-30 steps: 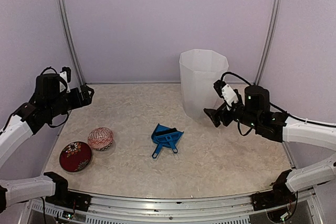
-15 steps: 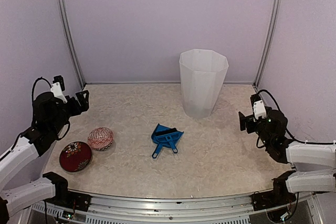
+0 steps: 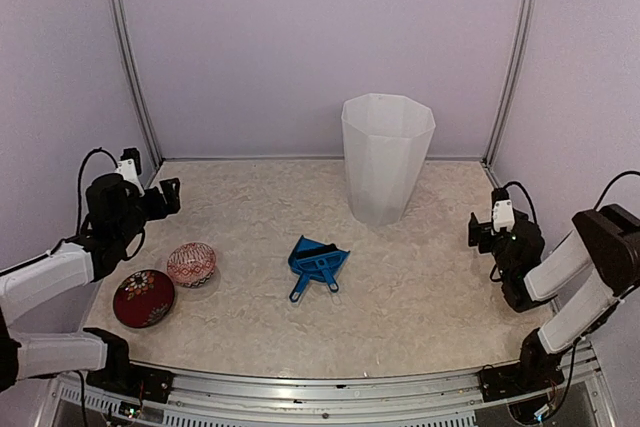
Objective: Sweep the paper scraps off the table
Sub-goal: Reset both arms
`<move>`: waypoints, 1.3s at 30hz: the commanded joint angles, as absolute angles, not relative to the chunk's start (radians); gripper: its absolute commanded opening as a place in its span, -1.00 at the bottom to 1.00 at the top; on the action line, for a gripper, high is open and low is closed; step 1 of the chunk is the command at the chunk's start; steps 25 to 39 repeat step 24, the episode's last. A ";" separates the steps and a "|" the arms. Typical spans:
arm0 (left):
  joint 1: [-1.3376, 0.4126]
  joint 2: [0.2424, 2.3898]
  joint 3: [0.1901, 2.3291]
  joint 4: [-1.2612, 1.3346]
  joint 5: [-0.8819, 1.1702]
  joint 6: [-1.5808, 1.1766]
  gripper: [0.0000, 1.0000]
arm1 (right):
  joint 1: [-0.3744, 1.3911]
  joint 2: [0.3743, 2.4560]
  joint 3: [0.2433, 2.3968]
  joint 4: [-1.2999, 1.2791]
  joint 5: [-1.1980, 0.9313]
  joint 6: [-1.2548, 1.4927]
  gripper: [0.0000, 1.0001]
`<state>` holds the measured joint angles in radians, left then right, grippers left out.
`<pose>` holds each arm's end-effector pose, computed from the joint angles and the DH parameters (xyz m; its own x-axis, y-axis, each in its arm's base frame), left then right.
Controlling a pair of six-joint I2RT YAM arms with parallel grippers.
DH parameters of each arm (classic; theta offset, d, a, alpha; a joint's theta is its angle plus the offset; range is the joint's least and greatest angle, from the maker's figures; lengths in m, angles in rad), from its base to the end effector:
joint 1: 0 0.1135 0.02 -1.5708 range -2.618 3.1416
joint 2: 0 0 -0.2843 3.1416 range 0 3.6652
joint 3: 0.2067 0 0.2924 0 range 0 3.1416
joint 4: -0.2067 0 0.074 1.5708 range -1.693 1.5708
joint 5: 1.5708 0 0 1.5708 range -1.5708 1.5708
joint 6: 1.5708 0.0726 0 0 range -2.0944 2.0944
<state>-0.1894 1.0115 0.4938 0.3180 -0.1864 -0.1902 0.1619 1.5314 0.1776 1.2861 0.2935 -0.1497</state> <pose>0.2873 -0.0414 0.2362 -0.1926 -0.1522 -0.9694 -0.0303 0.9883 -0.1492 0.2720 0.0231 0.1213 -0.0855 -0.1586 -0.9836 0.1192 0.9785 -0.1681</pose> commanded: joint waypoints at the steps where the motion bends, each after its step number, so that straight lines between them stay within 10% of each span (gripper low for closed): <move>1: -0.178 1.068 0.470 0.484 -0.206 -0.123 0.98 | 0.078 1.538 0.184 1.390 0.110 -0.086 1.00; 39: -0.054 1.330 0.345 0.961 -0.158 -0.037 0.97 | 0.032 1.583 0.220 1.356 0.074 -0.043 1.00</move>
